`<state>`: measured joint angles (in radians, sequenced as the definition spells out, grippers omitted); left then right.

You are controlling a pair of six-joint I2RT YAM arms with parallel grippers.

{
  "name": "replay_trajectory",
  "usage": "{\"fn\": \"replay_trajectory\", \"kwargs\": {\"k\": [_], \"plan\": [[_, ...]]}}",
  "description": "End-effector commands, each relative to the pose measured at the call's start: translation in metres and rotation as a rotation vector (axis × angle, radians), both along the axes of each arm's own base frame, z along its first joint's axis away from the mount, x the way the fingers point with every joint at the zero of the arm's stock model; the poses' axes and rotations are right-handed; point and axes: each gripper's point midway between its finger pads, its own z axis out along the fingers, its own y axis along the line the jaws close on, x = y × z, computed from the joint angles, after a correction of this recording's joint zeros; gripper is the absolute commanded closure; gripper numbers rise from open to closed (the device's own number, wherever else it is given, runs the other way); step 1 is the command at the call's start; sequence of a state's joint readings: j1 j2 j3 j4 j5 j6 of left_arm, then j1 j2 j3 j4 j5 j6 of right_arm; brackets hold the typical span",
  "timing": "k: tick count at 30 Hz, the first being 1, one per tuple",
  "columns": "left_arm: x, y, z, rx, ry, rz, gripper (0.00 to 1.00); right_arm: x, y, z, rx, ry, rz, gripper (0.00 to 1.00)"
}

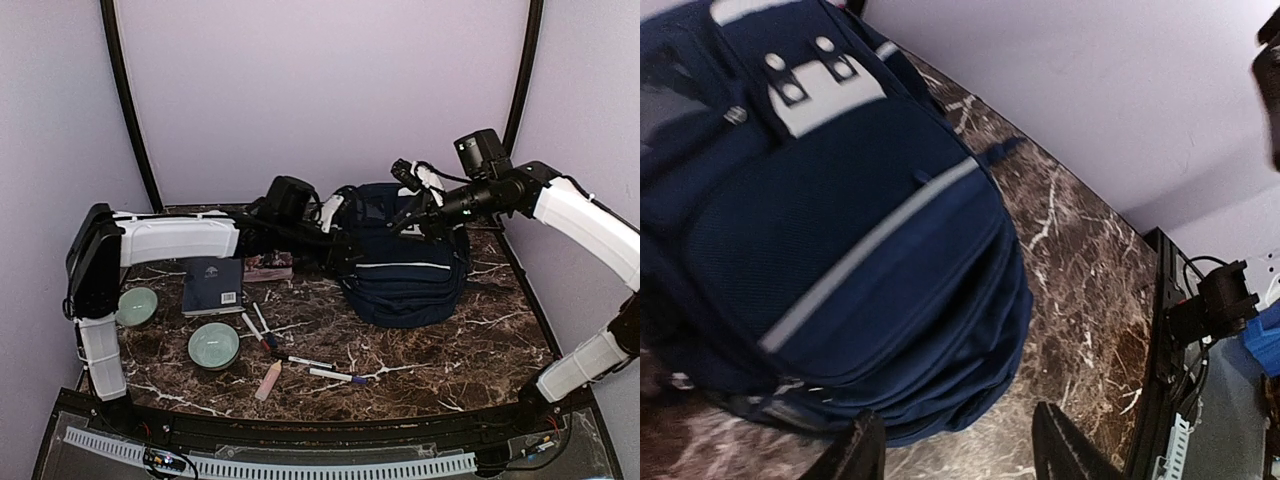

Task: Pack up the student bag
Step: Pick up the book at the corner of the board.

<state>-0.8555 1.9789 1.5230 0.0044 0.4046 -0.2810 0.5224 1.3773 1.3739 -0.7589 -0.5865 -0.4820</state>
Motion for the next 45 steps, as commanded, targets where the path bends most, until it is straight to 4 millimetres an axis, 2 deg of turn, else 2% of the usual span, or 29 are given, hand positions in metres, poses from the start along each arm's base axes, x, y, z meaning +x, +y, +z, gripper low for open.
{"fn": "replay_trajectory", "kwargs": {"k": [1, 4, 5, 7, 8, 10, 14, 20, 27, 35, 45], "plan": [[0.033, 0.069, 0.053, -0.004, -0.078, 0.142, 0.44, 0.061, 0.025, 0.027, 0.150, -0.002, -0.192, 0.57], [0.069, 0.117, 0.045, 0.033, -0.047, 0.285, 0.38, 0.079, 0.053, 0.011, 0.175, 0.067, -0.211, 0.58], [0.073, 0.122, 0.042, 0.037, -0.029, 0.301, 0.37, 0.084, 0.064, 0.004, 0.177, 0.091, -0.209, 0.58], [0.107, 0.163, 0.034, 0.047, 0.009, 0.421, 0.34, 0.094, 0.085, -0.008, 0.193, 0.129, -0.207, 0.59], [0.117, 0.175, 0.029, 0.051, 0.032, 0.464, 0.33, 0.098, 0.097, -0.016, 0.200, 0.155, -0.198, 0.59], [0.137, 0.196, 0.017, 0.051, 0.085, 0.540, 0.32, 0.104, 0.120, -0.031, 0.209, 0.184, -0.190, 0.61], [0.168, 0.225, -0.010, 0.054, 0.144, 0.639, 0.30, 0.123, 0.159, -0.060, 0.222, 0.256, -0.206, 0.65], [0.201, 0.244, -0.046, 0.048, 0.212, 0.702, 0.29, 0.147, 0.199, -0.116, 0.234, 0.409, -0.229, 0.66], [0.221, 0.267, -0.074, 0.078, 0.267, 0.805, 0.25, 0.162, 0.224, -0.174, 0.234, 0.549, -0.256, 0.66], [0.228, 0.282, -0.093, 0.101, 0.307, 0.830, 0.25, 0.173, 0.246, -0.198, 0.282, 0.618, -0.258, 0.68], [0.234, 0.294, -0.111, 0.136, 0.372, 0.814, 0.25, 0.182, 0.241, -0.241, 0.252, 0.689, -0.383, 0.68]]}}
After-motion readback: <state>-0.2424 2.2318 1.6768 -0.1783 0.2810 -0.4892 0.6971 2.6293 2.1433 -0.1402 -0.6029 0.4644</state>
